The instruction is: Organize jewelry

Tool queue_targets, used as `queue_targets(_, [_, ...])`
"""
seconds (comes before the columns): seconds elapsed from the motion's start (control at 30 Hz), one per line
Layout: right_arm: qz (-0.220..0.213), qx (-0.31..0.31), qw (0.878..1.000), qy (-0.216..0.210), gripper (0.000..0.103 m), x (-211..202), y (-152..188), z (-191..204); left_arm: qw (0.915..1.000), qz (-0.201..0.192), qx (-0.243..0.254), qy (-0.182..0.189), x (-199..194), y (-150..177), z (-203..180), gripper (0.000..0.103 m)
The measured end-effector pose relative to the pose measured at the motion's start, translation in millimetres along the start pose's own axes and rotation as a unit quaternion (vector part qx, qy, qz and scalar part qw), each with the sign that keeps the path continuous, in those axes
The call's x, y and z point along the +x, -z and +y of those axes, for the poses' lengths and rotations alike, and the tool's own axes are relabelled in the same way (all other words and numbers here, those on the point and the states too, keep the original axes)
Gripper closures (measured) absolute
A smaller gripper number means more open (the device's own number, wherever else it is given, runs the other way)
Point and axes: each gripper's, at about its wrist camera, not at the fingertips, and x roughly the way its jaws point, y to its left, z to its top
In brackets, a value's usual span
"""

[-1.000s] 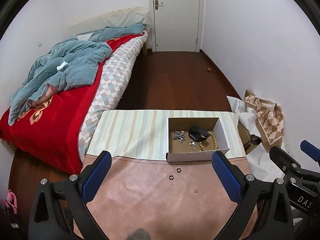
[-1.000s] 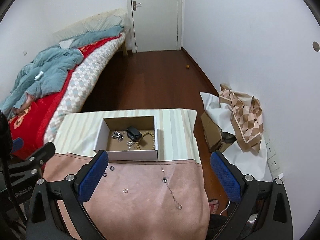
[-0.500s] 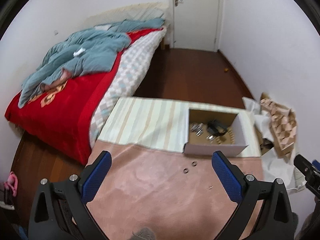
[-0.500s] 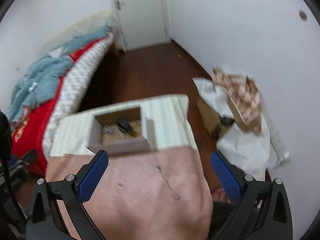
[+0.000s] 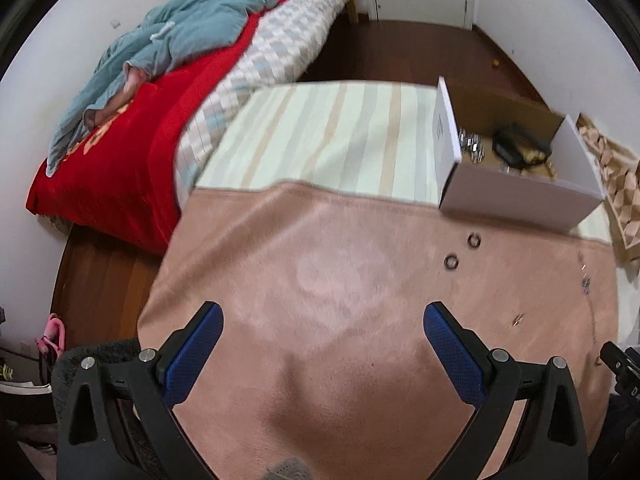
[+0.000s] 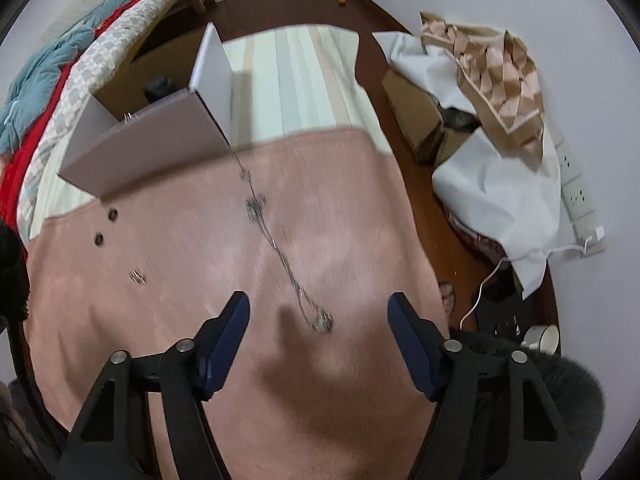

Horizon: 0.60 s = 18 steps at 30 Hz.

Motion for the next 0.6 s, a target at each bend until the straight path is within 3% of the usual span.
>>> queue_targets(0.03, [0.004, -0.001, 1.000, 0.000, 0.048, 4, 4, 0, 1.0000, 0.004, 0.004, 0.001, 4, 2, -3, 0.001])
queue_targets(0.17, [0.008, -0.010, 1.000, 0.005, 0.064, 15, 10, 1, 0.9996, 0.015, 0.022, 0.003, 14, 8, -11, 0.001])
queue_targets(0.37, [-0.015, -0.023, 1.000, 0.015, 0.076, 14, 11, 6, 0.9991, 0.023, 0.034, 0.009, 18, 10, -15, 0.001])
queue_targets(0.4, [-0.017, -0.021, 1.000, 0.014, 0.088, 14, 10, 6, 0.9990, 0.023, 0.035, 0.012, 19, 10, -16, 0.001])
queue_targets(0.43, [-0.016, -0.019, 1.000, 0.010, 0.091, 14, 10, 5, 0.9989, 0.024, 0.037, 0.018, 19, 11, -18, 0.001])
queue_targets(0.6, [-0.023, -0.010, 1.000, -0.003, 0.091, 11, 10, -3, 0.9944, 0.041, 0.068, 0.069, 21, 15, -45, 0.001])
